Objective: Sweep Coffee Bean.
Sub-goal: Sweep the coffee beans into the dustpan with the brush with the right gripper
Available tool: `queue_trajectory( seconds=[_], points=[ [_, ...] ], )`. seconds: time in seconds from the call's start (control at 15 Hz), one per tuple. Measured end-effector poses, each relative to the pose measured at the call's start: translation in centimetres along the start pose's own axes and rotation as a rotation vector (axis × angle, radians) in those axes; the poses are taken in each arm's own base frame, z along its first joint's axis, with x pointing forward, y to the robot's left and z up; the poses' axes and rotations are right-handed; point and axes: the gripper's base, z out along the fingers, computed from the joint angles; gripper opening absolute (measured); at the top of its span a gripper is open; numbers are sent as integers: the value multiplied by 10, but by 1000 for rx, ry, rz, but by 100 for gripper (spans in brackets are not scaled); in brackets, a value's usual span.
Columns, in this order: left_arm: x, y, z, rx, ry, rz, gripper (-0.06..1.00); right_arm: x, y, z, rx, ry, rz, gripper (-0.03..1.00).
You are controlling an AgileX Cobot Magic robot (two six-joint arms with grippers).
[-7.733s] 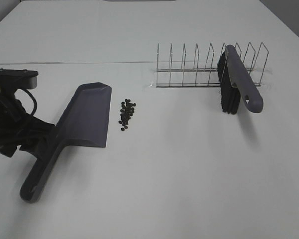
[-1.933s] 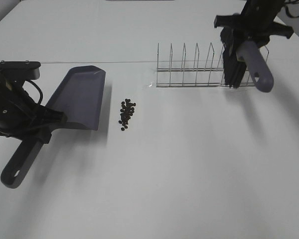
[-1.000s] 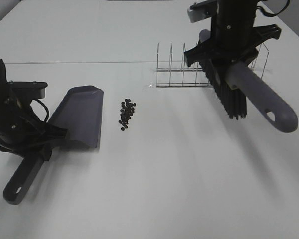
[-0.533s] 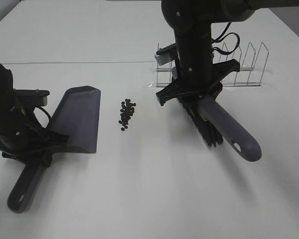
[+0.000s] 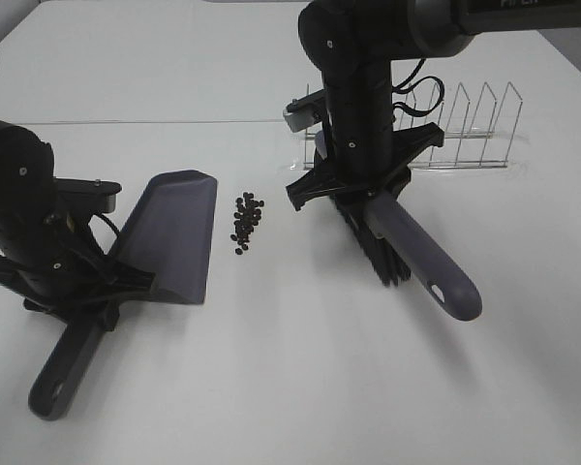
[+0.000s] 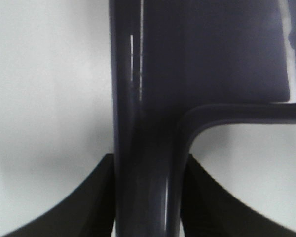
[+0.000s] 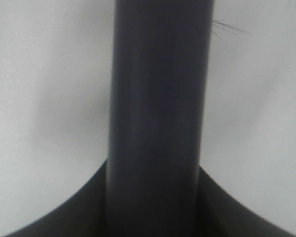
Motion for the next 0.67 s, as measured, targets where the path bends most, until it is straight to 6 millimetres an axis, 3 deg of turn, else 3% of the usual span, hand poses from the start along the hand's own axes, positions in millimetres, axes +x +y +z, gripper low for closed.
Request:
queue_trajectory(
  seconds=[0.47,0.67],
  points=[
    [2,-12,1,8,-16,45,36,-29,19,14,-39,17,-28,34],
    [2,-12,1,8,-16,45,36,-37,57,24,-53,5,-150,34]
  ],
)
